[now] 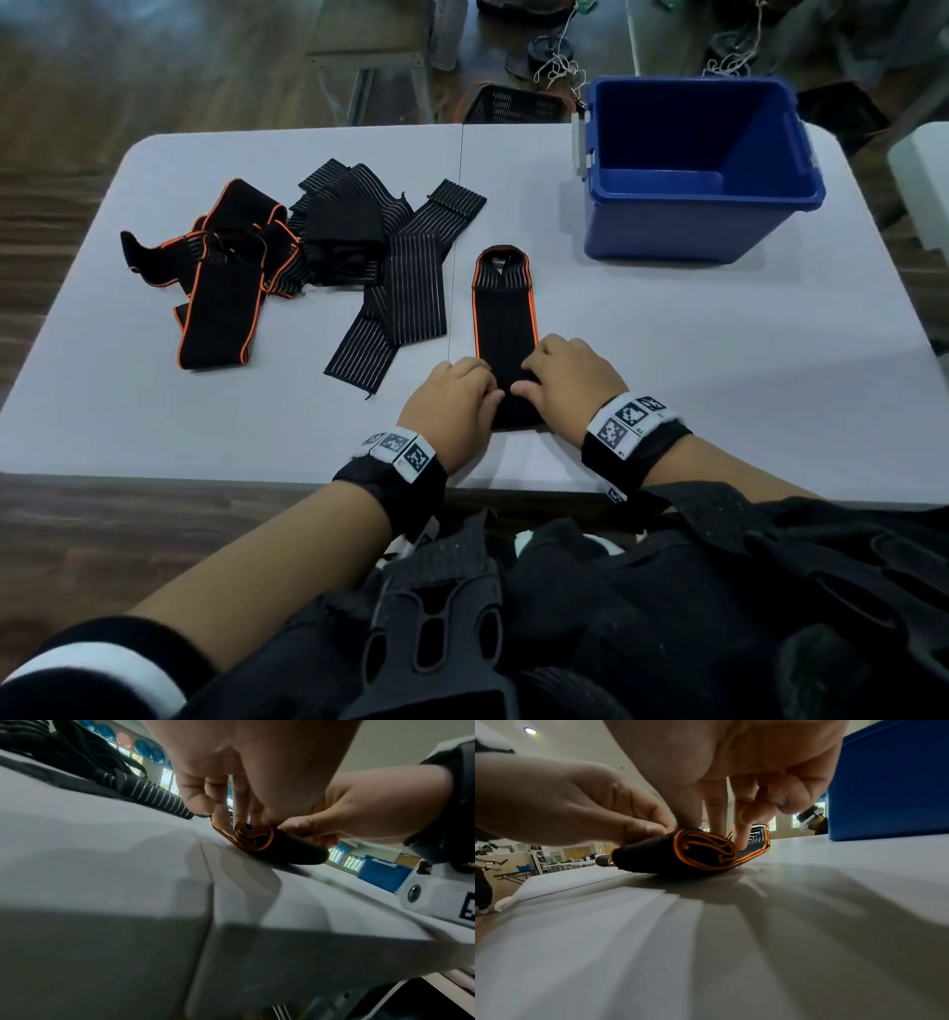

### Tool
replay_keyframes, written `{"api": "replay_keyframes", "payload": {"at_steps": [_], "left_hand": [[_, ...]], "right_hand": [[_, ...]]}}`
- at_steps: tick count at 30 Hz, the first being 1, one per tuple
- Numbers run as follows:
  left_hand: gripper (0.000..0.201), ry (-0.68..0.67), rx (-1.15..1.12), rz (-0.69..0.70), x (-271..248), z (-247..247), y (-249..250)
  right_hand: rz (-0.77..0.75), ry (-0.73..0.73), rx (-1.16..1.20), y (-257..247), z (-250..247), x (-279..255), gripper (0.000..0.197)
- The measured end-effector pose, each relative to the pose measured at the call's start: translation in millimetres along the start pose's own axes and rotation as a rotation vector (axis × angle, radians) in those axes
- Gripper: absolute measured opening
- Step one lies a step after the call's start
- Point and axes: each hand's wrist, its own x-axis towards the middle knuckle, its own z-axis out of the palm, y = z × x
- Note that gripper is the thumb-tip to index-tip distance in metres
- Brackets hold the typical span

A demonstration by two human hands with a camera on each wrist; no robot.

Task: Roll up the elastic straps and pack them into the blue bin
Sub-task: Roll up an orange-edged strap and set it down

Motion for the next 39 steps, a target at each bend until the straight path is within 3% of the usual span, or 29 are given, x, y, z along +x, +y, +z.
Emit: {"api": "replay_keyframes", "payload": {"at_steps": [4, 6, 8, 10, 16, 23, 32, 39], "left_hand": [[0.052, -0.148, -0.026, -0.008, -15, 1, -6], [0.065, -0.224, 0.003, -0.004, -20, -1, -8], [0.064, -0.225, 0.001, -0.017, -21, 0, -7], [0.058, -0.154, -0.085, -0.063, -20, 0, -4], [0.055, 0.007, -0.428, -0.358, -10, -4, 6], [0.047, 0.085, -0.494, -0.48, 7, 0, 2], [0.04, 0.095, -0.611, -0.517, 15, 3, -2], [0.03, 0.103, -0.599, -0.515, 25, 5, -2]], "right_hand": [[-0.034, -0.117, -0.067, 7, 0, -19, 0.08], [-0.056, -0.153, -0.104, 9, 3, -24, 0.092], [-0.065, -0.15, -0.115, 9, 8, -26, 0.084], [-0.057, -0.108, -0.036, 9, 13, -24, 0.064], [0.134, -0.047, 0.364, 13, 8, -13, 0.025], [0.323, 0.045, 0.507, 16, 13, -3, 0.041], [0.351, 0.112, 0.566, 15, 14, -5, 0.045], [0.314, 0.098, 0.607, 18, 12, -8, 0.021]]}}
